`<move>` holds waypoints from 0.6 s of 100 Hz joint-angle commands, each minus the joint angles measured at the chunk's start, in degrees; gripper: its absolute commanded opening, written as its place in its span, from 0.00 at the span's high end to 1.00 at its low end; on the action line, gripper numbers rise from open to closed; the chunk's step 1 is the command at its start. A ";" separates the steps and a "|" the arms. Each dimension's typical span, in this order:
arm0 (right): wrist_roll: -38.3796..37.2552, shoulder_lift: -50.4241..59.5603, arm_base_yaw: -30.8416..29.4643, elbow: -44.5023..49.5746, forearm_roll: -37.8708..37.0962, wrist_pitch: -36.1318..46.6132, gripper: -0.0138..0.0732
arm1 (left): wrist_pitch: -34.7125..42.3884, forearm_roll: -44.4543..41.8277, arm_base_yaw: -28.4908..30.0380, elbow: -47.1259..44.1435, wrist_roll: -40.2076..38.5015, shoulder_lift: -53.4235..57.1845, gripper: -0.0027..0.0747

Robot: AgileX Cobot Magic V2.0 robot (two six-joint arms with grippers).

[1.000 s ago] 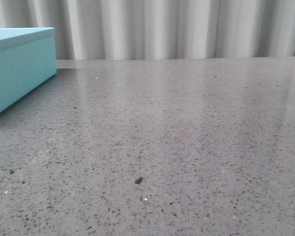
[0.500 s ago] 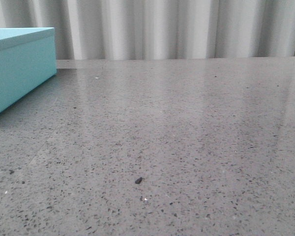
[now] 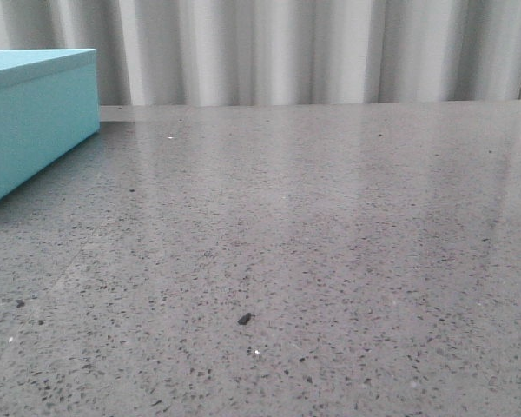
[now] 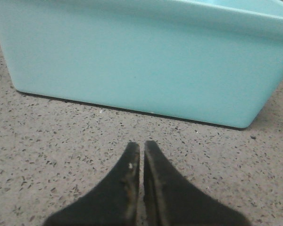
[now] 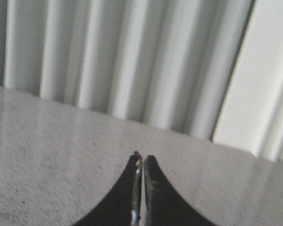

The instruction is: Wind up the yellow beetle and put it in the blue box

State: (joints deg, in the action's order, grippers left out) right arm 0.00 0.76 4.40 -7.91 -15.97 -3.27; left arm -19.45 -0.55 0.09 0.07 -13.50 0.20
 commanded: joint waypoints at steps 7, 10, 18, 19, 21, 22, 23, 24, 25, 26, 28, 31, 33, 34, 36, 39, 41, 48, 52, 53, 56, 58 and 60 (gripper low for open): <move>0.00 0.88 -0.71 7.02 3.58 21.16 0.89 | 1.95 0.55 -0.47 -1.58 -0.55 1.67 0.99; 0.00 0.88 -1.25 8.55 5.92 23.00 0.89 | 1.95 0.55 -0.47 -1.58 -0.55 1.67 0.99; 0.00 0.88 -3.50 9.43 10.23 19.86 0.89 | 1.95 0.55 -0.47 -1.58 -0.55 1.67 0.99; 0.00 0.88 -3.76 9.44 10.23 19.57 0.89 | 1.95 0.55 -0.47 -1.58 -0.55 1.67 0.99; 0.00 0.88 -4.58 9.61 10.23 19.01 0.89 | 1.95 0.55 -0.47 -1.58 -0.55 1.67 0.99; 0.00 0.88 -4.85 9.67 10.23 19.00 0.89 | 1.95 0.55 -0.47 -1.58 -0.55 1.67 0.99; 0.00 0.88 -5.41 9.66 10.23 18.79 0.89 | 1.95 0.55 -0.47 -1.58 -0.55 1.67 0.99; 0.00 0.88 -5.69 9.66 10.23 18.60 0.89 | 1.95 0.55 -0.47 -1.58 -0.55 1.67 0.99; 0.00 0.88 -6.25 9.66 10.23 18.08 0.89 | 1.95 0.55 -0.47 -1.58 -0.55 1.67 0.99; 0.00 0.88 -6.53 9.66 10.23 17.84 0.89 | 1.95 0.55 -0.47 -1.58 -0.55 1.67 0.99; 0.00 0.88 -7.40 9.66 10.23 17.35 0.89 | 1.95 0.55 -0.47 -1.58 -0.55 1.67 0.99; 0.00 0.88 -8.55 9.66 10.23 16.52 0.89 | 1.95 0.55 -0.47 -1.58 -0.55 1.67 0.99; 0.00 0.88 -9.32 9.66 10.23 15.63 0.89 | 1.95 0.55 -0.47 -1.58 -0.55 1.67 0.99; 0.00 0.88 -9.55 9.66 10.23 15.33 0.89 | 1.95 0.55 -0.47 -1.58 -0.55 1.67 0.99; 0.00 0.88 -10.19 9.66 10.23 14.31 0.89 | 1.95 0.55 -0.47 -1.58 -0.55 1.67 0.99; 0.00 0.88 -11.04 9.66 10.23 12.44 0.89 | 1.95 0.55 -0.47 -1.58 -0.55 1.67 0.99; 0.00 0.88 -11.30 9.66 10.23 11.07 0.89 | 1.95 0.55 -0.47 -1.58 -0.55 1.67 0.99; 0.00 0.88 -11.83 9.66 10.35 6.24 0.89 | 1.95 0.55 -0.47 -1.58 -0.55 1.67 0.99; 0.00 0.88 -11.83 9.66 10.78 3.65 0.89 | 1.95 0.55 -0.47 -1.58 -0.55 1.67 0.99; 0.00 0.88 -11.83 9.66 10.94 3.27 0.89 | 1.95 0.55 -0.47 -1.58 -0.55 1.67 0.99; 0.00 0.88 -11.83 9.66 11.48 0.53 0.89 | 1.95 0.55 -0.47 -1.58 -0.55 1.67 0.99; 0.00 0.88 -11.83 9.66 11.62 -1.09 0.89 | 1.95 0.55 -0.47 -1.58 -0.55 1.67 0.99; 0.00 0.88 -11.83 9.66 11.76 -2.16 0.89 | 1.95 0.55 -0.47 -1.58 -0.55 1.67 0.99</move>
State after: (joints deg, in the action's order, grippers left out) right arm 0.00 0.76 -7.10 0.52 -5.06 -3.34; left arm -19.47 -0.45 0.09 0.07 -13.50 0.20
